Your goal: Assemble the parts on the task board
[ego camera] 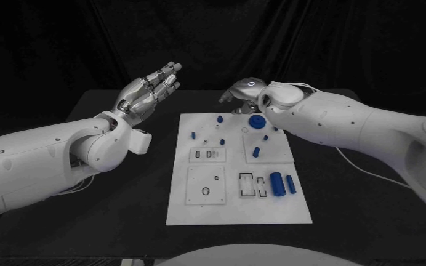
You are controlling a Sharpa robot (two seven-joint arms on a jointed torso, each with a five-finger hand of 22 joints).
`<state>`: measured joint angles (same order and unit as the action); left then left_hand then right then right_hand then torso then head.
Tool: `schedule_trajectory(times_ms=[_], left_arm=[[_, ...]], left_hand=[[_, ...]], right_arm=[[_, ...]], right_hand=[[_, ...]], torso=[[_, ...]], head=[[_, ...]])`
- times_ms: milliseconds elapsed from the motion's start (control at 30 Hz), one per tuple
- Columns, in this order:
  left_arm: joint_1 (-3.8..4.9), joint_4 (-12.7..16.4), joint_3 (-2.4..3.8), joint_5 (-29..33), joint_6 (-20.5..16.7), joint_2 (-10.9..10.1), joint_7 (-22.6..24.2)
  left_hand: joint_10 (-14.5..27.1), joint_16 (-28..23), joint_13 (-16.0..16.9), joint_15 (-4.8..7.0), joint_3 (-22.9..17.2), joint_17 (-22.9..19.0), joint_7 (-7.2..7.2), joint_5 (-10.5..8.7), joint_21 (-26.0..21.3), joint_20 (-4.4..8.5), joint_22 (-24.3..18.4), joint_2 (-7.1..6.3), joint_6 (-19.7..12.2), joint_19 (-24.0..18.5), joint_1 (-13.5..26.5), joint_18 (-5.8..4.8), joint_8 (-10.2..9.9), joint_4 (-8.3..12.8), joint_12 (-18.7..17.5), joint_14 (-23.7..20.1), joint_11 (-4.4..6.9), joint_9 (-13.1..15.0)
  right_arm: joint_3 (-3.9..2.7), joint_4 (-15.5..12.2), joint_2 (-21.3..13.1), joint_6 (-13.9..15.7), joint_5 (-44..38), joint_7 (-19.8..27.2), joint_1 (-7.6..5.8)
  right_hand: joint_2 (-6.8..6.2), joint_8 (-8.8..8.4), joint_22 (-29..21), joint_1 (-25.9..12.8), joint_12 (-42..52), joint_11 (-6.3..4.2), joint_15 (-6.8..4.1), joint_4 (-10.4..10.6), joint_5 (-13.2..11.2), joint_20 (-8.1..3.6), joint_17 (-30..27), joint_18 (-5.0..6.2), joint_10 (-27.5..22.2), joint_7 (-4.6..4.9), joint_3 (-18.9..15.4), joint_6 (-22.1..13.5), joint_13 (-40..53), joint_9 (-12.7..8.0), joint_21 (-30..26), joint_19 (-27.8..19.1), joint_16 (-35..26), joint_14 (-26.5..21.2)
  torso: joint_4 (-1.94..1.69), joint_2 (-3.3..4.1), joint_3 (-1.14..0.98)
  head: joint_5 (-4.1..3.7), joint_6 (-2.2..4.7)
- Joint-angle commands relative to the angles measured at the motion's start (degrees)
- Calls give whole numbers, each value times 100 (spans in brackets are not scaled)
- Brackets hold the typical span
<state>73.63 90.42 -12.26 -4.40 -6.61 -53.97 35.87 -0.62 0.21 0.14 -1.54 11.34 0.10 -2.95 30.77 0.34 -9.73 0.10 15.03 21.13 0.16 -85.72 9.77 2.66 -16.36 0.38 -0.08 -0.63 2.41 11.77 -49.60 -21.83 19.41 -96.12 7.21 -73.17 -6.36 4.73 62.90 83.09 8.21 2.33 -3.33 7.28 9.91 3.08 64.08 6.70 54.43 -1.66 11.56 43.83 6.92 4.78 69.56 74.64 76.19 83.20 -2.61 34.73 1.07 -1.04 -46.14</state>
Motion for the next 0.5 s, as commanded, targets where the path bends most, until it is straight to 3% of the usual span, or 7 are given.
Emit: schedule_trajectory(times_ms=[33,133,233,333,367,400,500], left_arm=[[-11,-6,6,-4,29,1,73],[-19,-17,6,-4,-13,-6,79],[-24,-22,6,-4,-60,-11,88],[-33,-33,6,-4,-144,-19,122],[-37,-38,6,-4,-176,-21,137],[-40,-44,6,-4,-208,-23,152],[-47,-62,6,-4,-279,-20,184]], left_hand=[[24,-21,-1,-53,-41,-10,46,23,-26,-21,-3,-14,-112,-8,-51,57,-12,-10,-26,8,2,-16],[39,-21,-6,-52,16,-10,280,-61,-29,-8,-6,-34,-817,-12,31,56,-117,-31,-30,8,89,-86],[62,-21,-14,-82,115,-10,751,-194,-33,11,-9,1,-1317,-15,221,55,-157,-44,-37,8,-60,-128],[62,-21,-14,-76,269,-10,950,-651,-34,107,-10,55,-1720,-16,498,47,-199,-43,-38,8,-1,-172],[62,-21,-14,-15,377,-10,1032,-939,-34,212,-10,72,-1921,-16,688,22,-227,-32,-38,8,48,-200],[62,-21,-14,-1,410,-10,1057,-1046,-34,245,-10,86,-1983,-16,756,6,-238,-31,-38,8,72,-211],[62,-21,-14,36,541,-10,1143,-1598,-34,365,-10,130,-2113,-16,1089,-77,-266,-48,-38,8,163,-241]], right_arm=[[-1,-318,-284,597,58,-132,-105],[0,-723,-715,558,312,-223,-198],[0,-886,-918,485,495,-271,-224],[0,-1042,-1155,341,768,-356,-240],[1,-1086,-1229,288,843,-391,-239],[1,-1127,-1296,236,904,-430,-235],[1,-1191,-1412,119,996,-523,-219]], right_hand=[[7,34,4,-88,281,3,22,114,-108,17,-57,-6,471,72,-19,185,110,12,-21,32,-22,13],[-8,145,-146,-268,1110,-148,-65,273,-225,-52,-384,37,1384,343,-132,540,547,64,-204,-87,-244,-106],[-19,127,-584,-418,2108,-331,-123,390,-282,-111,-1223,127,1719,423,-269,671,1248,76,-690,-422,-844,-446],[5,167,-286,-520,4119,-421,-92,493,-298,-131,-940,57,1803,480,-388,887,3167,164,-526,-250,-693,-340],[10,175,-178,-576,4418,-379,-102,547,-309,-117,-670,30,1725,511,-426,920,3470,190,-456,-199,-527,-265],[24,208,514,-649,5131,-374,-112,617,-309,-113,594,-124,1921,538,-479,979,4221,239,142,198,270,120],[34,230,975,-676,6292,-355,-110,708,-287,-88,1510,-205,2247,550,-550,961,5566,350,507,355,806,319]], torso=[[16,-10,-2],[25,-10,-1],[27,-15,2],[27,-25,5],[30,-33,8],[29,-40,9],[25,-54,10]], head=[[52,-29],[88,-21],[112,-1],[101,4],[102,1],[104,-7],[83,-19]])
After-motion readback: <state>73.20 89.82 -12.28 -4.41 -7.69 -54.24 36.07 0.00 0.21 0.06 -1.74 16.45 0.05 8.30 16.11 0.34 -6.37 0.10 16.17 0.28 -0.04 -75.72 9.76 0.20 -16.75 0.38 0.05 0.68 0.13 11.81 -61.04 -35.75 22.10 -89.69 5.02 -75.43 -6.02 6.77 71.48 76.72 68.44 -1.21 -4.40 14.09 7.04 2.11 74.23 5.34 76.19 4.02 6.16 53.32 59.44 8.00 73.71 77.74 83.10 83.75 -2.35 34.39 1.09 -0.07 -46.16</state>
